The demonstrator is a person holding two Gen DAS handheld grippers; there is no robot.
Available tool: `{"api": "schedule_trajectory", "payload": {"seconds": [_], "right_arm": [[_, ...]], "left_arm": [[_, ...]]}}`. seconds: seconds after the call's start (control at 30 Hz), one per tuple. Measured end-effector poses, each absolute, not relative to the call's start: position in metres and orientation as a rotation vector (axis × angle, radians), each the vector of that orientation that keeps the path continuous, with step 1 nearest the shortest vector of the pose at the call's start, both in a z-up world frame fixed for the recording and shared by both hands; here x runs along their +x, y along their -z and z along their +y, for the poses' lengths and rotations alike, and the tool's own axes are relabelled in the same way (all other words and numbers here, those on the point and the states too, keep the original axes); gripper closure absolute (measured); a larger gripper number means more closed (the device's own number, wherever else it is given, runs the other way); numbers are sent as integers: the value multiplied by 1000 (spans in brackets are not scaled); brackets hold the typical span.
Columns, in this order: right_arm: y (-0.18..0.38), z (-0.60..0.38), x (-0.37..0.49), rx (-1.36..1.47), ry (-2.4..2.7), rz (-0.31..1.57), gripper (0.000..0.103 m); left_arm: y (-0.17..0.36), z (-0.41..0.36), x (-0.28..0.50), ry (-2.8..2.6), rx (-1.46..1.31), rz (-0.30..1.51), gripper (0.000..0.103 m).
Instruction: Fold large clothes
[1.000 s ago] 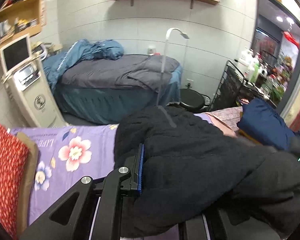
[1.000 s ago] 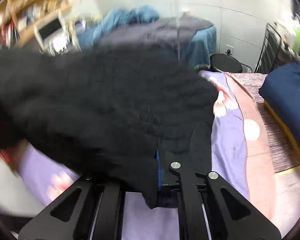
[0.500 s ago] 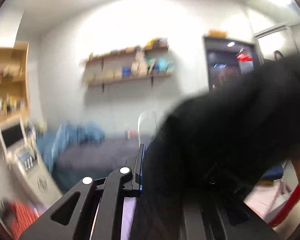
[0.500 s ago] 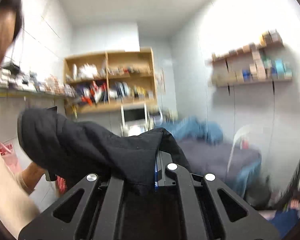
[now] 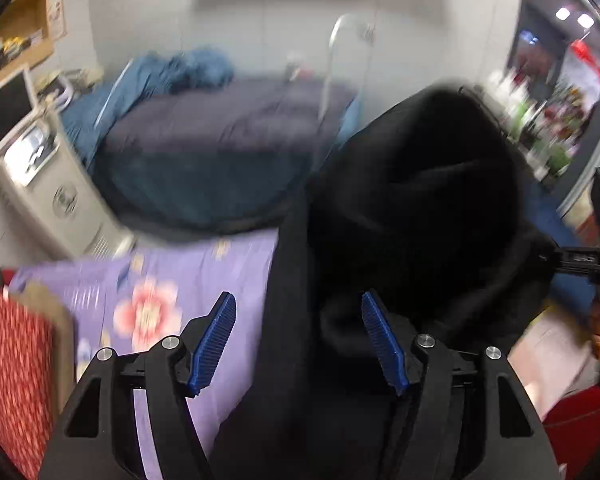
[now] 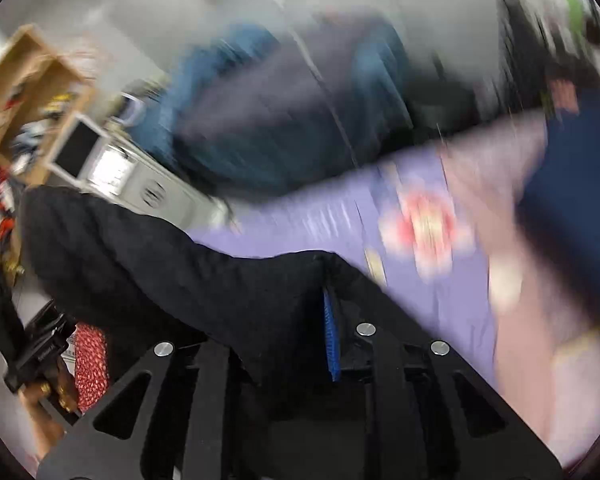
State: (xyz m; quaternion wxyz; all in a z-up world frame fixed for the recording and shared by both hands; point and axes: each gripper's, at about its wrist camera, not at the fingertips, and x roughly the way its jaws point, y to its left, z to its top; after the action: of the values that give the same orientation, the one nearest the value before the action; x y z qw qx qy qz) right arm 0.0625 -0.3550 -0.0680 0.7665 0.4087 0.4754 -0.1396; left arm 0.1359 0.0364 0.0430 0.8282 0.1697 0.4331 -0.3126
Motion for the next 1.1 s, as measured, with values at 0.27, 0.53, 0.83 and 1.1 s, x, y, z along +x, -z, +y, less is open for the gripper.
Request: {"api": "schedule_trajectory", "payload": {"seconds": [0.27, 0.53, 0.83, 1.1], "right_arm": [[209, -299, -37, 885, 376, 1243, 32], [192, -301, -28, 805, 362, 1249, 24], [182, -183, 11, 464, 15, 1406, 23], [213, -61, 8, -57, -289, 1550, 12]], "left_arm": [[91, 138, 81, 436, 343, 1210, 25], [97, 219, 65, 226, 355, 1145, 7], [131, 248, 69, 152, 152, 1265, 7], [144, 203, 47, 300, 226, 1293, 7]]}}
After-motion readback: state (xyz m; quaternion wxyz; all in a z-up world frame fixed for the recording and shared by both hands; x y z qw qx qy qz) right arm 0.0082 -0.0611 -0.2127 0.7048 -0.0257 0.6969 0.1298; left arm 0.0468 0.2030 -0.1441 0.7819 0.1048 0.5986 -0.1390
